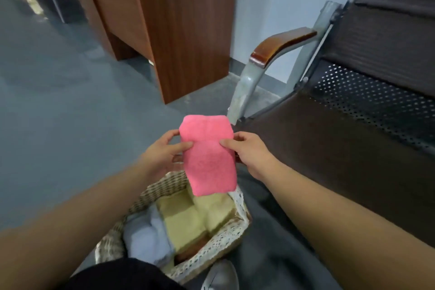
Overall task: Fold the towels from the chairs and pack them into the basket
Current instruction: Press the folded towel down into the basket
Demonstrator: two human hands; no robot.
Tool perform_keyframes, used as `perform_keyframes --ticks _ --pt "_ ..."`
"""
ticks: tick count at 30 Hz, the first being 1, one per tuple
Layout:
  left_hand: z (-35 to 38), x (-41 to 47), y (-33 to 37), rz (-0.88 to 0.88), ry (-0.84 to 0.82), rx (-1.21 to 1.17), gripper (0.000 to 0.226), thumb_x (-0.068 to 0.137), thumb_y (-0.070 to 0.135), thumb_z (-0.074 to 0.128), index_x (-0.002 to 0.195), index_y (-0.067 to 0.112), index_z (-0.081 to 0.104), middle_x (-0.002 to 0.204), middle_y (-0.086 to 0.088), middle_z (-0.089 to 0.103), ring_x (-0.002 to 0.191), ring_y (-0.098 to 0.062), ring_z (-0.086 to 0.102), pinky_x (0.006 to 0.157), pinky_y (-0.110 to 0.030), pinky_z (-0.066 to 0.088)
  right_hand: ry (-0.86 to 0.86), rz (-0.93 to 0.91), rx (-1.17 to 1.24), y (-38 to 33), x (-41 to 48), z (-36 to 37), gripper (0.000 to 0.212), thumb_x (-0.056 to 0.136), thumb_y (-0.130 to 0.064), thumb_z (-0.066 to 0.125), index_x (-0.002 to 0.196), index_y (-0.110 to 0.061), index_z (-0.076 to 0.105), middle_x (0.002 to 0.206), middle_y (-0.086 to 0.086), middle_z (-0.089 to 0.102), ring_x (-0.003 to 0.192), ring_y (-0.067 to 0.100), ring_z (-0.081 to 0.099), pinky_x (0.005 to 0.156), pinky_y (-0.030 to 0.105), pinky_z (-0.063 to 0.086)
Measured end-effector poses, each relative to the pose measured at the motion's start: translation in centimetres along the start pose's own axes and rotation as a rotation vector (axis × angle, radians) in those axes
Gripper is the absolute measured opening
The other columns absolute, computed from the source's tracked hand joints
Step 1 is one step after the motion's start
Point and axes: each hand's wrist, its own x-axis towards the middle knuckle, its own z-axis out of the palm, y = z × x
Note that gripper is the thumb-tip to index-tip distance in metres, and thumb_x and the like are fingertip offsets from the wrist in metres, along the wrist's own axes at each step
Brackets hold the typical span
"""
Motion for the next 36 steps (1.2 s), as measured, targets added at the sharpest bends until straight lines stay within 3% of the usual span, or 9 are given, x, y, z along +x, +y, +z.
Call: perform_keyframes --ticks 5,11,15,21,23,25,29,32,36 --pt "-6.1 -1.5 -7.3 -0.112 0.099 -0.081 0.045 0.089 0.008 0.069 0.129 0.019 0.054 0.103 -0.010 0.072 0.077 -0.021 0.071 0.063 -0.035 0.060 -0.156 0.136 -0.075 5.7 2.1 7.2 0.012 0.085 -0.014 0.077 0.086 -0.010 0.066 0.082 0.005 0.069 0.072 0.019 0.063 0.065 0.033 0.053" --pt "-8.0 -2.4 -14.1 -0.119 0.192 -0.033 0.057 0.079 0.005 0.079 0.121 0.038 0.058 0.103 -0.016 0.073 0.086 -0.032 0.068 0.080 -0.055 0.051 -0.282 0.384 -0.207 11.2 2.8 10.8 0.012 0.088 -0.005 0.067 0.098 -0.012 0.069 0.086 0.006 0.072 0.064 0.013 0.067 0.049 0.023 0.050" --pt "-7.0 -3.2 -17.4 -0.152 0.265 0.027 0.048 0.087 0.011 0.075 0.123 0.031 0.053 0.101 -0.013 0.074 0.088 -0.030 0.073 0.071 -0.050 0.061 -0.261 0.498 -0.251 13.4 3.8 11.2 0.020 0.087 -0.008 0.069 0.107 -0.010 0.071 0.101 0.010 0.074 0.090 0.025 0.070 0.076 0.035 0.059" --pt "-7.5 -1.2 -20.1 -0.178 0.397 0.068 0.037 0.086 0.014 0.075 0.108 0.022 0.046 0.098 -0.013 0.067 0.080 -0.020 0.062 0.063 -0.033 0.052 -0.182 0.140 -0.501 15.1 4.8 12.1 0.025 0.087 -0.015 0.075 0.110 -0.008 0.069 0.101 0.001 0.069 0.096 0.021 0.065 0.084 0.033 0.051" --pt "-7.7 -0.6 -20.7 -0.123 0.324 0.260 0.041 0.078 0.025 0.076 0.104 0.024 0.043 0.097 -0.008 0.061 0.088 -0.023 0.060 0.076 -0.040 0.053 -0.226 0.048 -0.655 15.6 4.5 12.3 0.045 0.090 -0.016 0.071 0.132 -0.012 0.054 0.114 0.001 0.066 0.105 0.021 0.063 0.090 0.032 0.050" --pt "-7.3 -1.0 -21.1 -0.088 0.243 0.714 0.041 0.082 0.026 0.069 0.114 0.022 0.043 0.109 -0.007 0.049 0.100 -0.026 0.056 0.091 -0.042 0.050 -0.309 -0.048 -0.791 16.3 3.7 12.3 0.060 0.091 -0.015 0.067 0.143 -0.018 0.037 0.121 0.004 0.062 0.108 0.023 0.063 0.091 0.035 0.052" --pt "-6.6 -1.3 -20.7 0.321 0.169 1.291 0.058 0.090 0.051 0.055 0.141 0.026 0.046 0.139 -0.006 0.036 0.130 -0.024 0.037 0.108 -0.041 0.040 -0.444 -0.306 -1.266 16.3 2.8 11.8 0.072 0.089 -0.042 0.063 0.149 -0.031 0.027 0.146 0.015 0.034 0.134 0.034 0.039 0.112 0.048 0.036" --pt "-7.7 0.0 -20.7 0.054 -0.135 1.397 0.102 0.077 0.081 0.044 0.158 0.028 0.012 0.165 0.001 0.008 0.151 -0.021 0.010 0.122 -0.042 0.015 -0.626 -0.149 -1.496 16.5 3.5 10.1 0.095 0.082 -0.063 0.063 0.155 -0.046 0.005 0.165 0.018 -0.001 0.153 0.038 0.002 0.122 0.058 0.004" --pt "-7.5 0.9 -20.7 -0.019 -0.245 1.511 0.122 0.062 0.090 0.028 0.159 0.024 -0.006 0.167 -0.002 -0.006 0.153 -0.020 -0.003 0.123 -0.040 0.003 -0.665 -0.003 -1.476 17.6 3.6 9.9 0.100 0.083 -0.067 0.061 0.152 -0.052 -0.010 0.164 0.022 -0.014 0.152 0.042 -0.005 0.122 0.059 0.003"
